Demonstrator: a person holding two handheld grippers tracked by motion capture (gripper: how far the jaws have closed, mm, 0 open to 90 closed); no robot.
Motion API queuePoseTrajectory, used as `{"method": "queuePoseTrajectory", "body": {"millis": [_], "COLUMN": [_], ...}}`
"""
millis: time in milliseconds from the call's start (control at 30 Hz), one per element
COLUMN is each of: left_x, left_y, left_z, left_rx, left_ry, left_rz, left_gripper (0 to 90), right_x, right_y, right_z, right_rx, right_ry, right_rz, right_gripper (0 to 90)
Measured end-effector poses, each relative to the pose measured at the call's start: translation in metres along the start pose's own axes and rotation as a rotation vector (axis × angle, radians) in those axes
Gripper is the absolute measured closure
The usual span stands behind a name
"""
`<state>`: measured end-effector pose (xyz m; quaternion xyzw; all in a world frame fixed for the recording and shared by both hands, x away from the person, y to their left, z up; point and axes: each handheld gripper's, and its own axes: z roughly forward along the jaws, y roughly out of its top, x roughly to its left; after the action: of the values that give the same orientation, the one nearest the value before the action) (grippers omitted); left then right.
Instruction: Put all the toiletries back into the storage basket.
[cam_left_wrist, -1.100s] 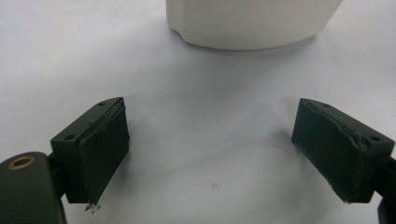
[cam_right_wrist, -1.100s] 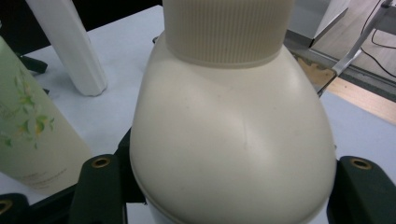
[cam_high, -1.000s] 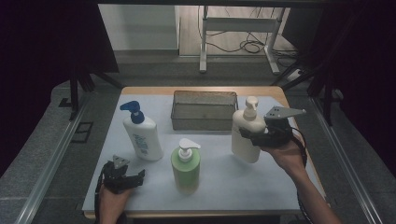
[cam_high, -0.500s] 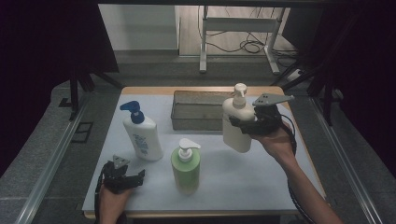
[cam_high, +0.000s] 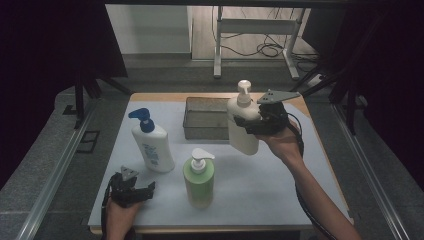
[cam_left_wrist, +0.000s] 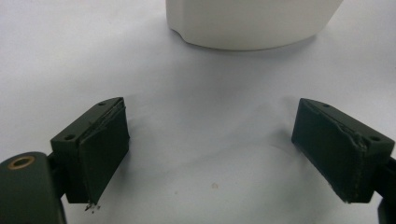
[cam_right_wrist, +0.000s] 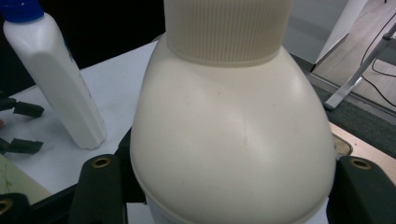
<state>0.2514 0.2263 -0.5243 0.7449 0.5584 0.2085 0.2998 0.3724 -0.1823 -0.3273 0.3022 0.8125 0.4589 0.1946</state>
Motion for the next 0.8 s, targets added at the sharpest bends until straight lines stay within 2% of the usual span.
{"method": "queuePoseTrajectory", "body": {"millis": [300, 800], "left_x": [0.000, 0.000], "left_y": [0.000, 0.000], "left_z": [0.000, 0.000], "left_rx": [0.000, 0.002], "left_ry": [-0.001, 0.000], "left_rz": [-0.001, 0.000], "left_gripper": [10.9, 10.8], "right_x": [-0.001, -0.001], "right_y": [0.013, 0.037], "right_z": [0.014, 0.036], "right_rx": [-0.014, -0.015], "right_ry": [0.000, -0.014], "right_rz": [0.011, 0.001], "right_gripper": [37.9, 37.9]}}
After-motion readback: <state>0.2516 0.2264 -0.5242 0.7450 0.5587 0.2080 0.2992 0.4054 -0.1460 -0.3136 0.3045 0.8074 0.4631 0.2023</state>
